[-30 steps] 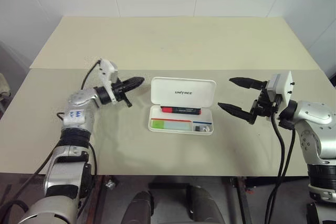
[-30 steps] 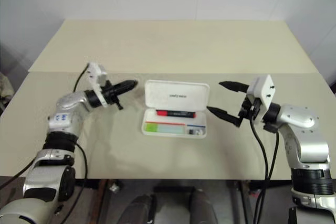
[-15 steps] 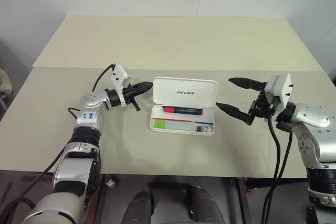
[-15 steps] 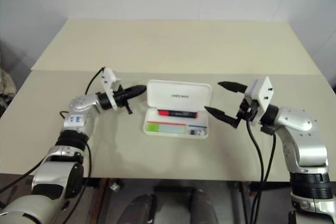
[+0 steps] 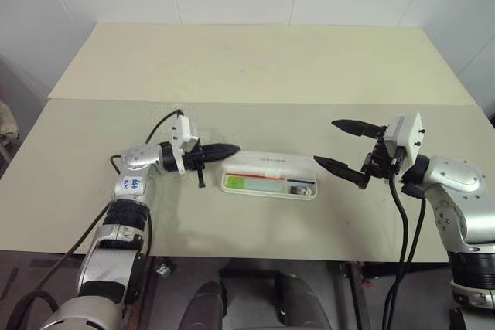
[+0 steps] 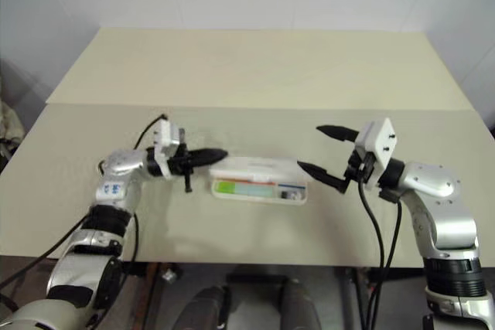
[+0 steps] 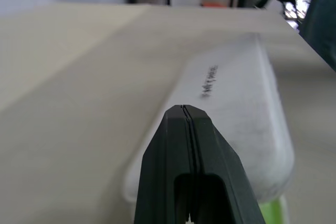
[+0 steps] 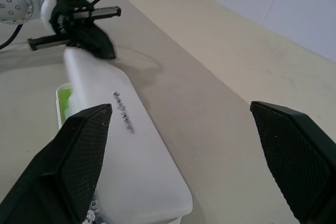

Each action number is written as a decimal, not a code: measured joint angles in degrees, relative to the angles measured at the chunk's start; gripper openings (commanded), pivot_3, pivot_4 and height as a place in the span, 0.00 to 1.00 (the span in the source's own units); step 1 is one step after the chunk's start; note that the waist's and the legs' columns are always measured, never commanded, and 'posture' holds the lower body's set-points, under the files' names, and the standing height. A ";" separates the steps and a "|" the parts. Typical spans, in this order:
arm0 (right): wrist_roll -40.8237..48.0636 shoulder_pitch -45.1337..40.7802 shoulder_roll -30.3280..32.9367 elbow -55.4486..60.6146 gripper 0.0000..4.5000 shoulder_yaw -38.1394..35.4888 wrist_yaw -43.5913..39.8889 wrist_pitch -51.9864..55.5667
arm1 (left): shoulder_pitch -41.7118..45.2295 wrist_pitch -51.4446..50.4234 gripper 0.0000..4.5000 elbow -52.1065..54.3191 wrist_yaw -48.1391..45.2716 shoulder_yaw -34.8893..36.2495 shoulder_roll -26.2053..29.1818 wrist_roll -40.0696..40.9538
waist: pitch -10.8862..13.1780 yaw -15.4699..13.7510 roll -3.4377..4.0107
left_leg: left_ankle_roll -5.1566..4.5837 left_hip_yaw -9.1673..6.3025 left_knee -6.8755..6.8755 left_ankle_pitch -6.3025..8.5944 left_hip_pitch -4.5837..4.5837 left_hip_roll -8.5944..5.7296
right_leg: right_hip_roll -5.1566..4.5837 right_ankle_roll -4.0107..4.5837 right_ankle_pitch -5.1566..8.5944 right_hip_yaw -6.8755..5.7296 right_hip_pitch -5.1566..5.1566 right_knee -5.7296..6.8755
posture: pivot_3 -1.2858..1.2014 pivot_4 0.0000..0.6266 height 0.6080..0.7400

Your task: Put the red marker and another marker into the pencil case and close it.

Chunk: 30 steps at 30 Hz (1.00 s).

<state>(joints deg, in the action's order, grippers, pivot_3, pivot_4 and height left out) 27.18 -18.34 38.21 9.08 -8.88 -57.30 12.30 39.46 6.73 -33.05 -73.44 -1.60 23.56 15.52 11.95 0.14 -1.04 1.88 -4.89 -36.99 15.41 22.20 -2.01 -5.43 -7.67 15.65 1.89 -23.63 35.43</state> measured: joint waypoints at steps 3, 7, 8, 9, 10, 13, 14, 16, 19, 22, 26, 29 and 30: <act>-0.03 0.26 -0.21 0.10 1.00 0.45 0.27 0.32 | -0.39 1.05 0.01 2.19 0.24 -4.16 2.11 -4.74 | 0.00 -0.02 0.00 | 0.00 0.00 0.01 -0.01 -0.02 -0.01 | 0.00 0.00 0.00 0.01 0.02 0.00 | 0.52 0.24 1.00; -0.03 0.76 -0.76 0.82 1.00 1.18 0.82 0.51 | -0.81 -2.39 0.01 6.83 2.72 -6.29 2.21 -6.70 | -0.01 -0.04 0.01 | -0.01 -0.02 0.00 -0.01 -0.04 -0.01 | -0.01 0.00 0.00 0.01 0.07 0.00 | 0.52 0.24 1.00; -0.03 0.90 -0.84 1.09 1.00 1.33 1.04 0.53 | -1.55 -3.85 0.01 8.95 3.10 -6.97 2.11 -6.84 | -0.01 -0.03 0.01 | -0.01 -0.02 0.00 -0.01 -0.04 -0.01 | -0.02 0.00 0.00 0.01 0.07 -0.01 | 0.52 0.24 1.00; -0.03 1.06 -0.85 1.30 1.00 1.37 1.20 0.54 | -2.07 -4.80 0.01 10.37 3.20 -7.63 2.05 -6.84 | -0.01 -0.02 0.01 | -0.01 -0.02 0.00 -0.01 -0.04 0.00 | -0.01 0.00 0.00 0.01 0.07 -0.01 | 0.52 0.24 1.00; -0.03 1.22 -0.89 1.61 1.00 1.40 1.37 0.55 | -2.46 -6.11 0.01 12.20 3.34 -8.49 2.05 -6.88 | -0.01 -0.02 0.01 | -0.01 -0.02 0.00 -0.01 -0.04 0.00 | -0.01 0.00 0.00 0.01 0.07 -0.01 | 0.52 0.24 1.00; -0.02 1.87 -1.35 2.45 1.00 1.47 1.93 0.55 | -3.54 -11.26 0.01 17.29 4.05 -10.82 2.05 -7.01 | -0.01 -0.02 0.01 | -0.01 -0.03 0.00 -0.01 -0.07 0.00 | 0.00 0.01 0.00 0.01 0.11 -0.01 | 0.52 0.24 1.00; -0.02 2.09 -1.51 2.51 1.00 1.53 2.05 0.55 | -3.80 -12.49 0.01 18.45 4.28 -11.19 2.06 -7.02 | -0.01 -0.03 0.01 | -0.01 -0.03 0.00 -0.01 -0.08 0.00 | -0.01 0.00 0.00 0.01 0.11 0.00 | 0.52 0.24 1.00; -0.03 2.88 -2.04 2.71 1.00 1.57 2.57 0.54 | -3.92 -15.95 0.01 20.91 4.79 -12.23 2.48 -7.26 | -0.01 -0.02 0.01 | -0.03 -0.04 -0.01 -0.02 -0.09 0.00 | 0.00 0.01 0.00 0.01 0.13 0.00 | 0.52 0.24 1.00; -0.09 3.30 -2.63 2.87 1.00 1.70 3.26 0.53 | -3.75 -20.10 0.01 23.73 5.21 -13.14 3.62 -7.74 | -0.02 0.12 0.03 | -0.04 -0.03 0.00 -0.02 -0.13 0.00 | 0.00 0.02 0.00 0.03 0.15 0.01 | 0.52 0.24 1.00; -0.15 3.30 -2.93 2.91 1.00 1.71 3.57 0.40 | -3.63 -22.30 0.01 24.37 6.38 -12.92 3.56 -7.61 | -0.02 0.11 0.03 | -0.04 -0.04 0.00 -0.03 -0.14 0.03 | 0.02 0.04 -0.01 0.02 0.15 0.01 | 0.52 0.24 1.00; -0.15 3.28 -3.02 2.91 1.00 1.74 3.55 0.21 | -3.86 -26.59 0.01 24.52 7.95 -10.03 2.12 -4.04 | -0.01 0.09 0.02 | -0.05 -0.05 -0.01 -0.04 -0.08 0.02 | 0.02 0.04 -0.01 0.02 0.11 0.00 | 0.52 0.24 1.00; -0.15 2.50 -3.01 2.50 1.00 2.00 2.91 0.12 | -4.04 -27.93 0.01 26.97 8.09 -5.07 1.61 1.91 | -0.01 0.17 0.02 | -0.04 -0.05 0.03 -0.04 -0.04 0.04 | 0.01 0.04 -0.01 0.02 0.05 -0.01 | 0.52 0.24 1.00; -0.13 1.85 -3.01 2.08 1.00 2.18 2.49 0.11 | -4.05 -28.26 0.01 28.17 7.67 -3.35 1.75 3.90 | -0.01 0.22 0.02 | -0.03 -0.04 0.03 -0.03 -0.04 0.06 | 0.02 0.04 -0.01 0.02 0.03 -0.01 | 0.52 0.24 1.00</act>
<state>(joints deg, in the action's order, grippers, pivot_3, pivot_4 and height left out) 27.06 -16.49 35.20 11.16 -6.70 -54.81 12.42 35.41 -21.53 -4.88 -65.77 -4.95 25.31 19.42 11.95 0.36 -1.02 1.85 -4.93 -36.95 15.38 22.16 -1.96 -5.42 -7.63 15.65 1.90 -23.60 35.42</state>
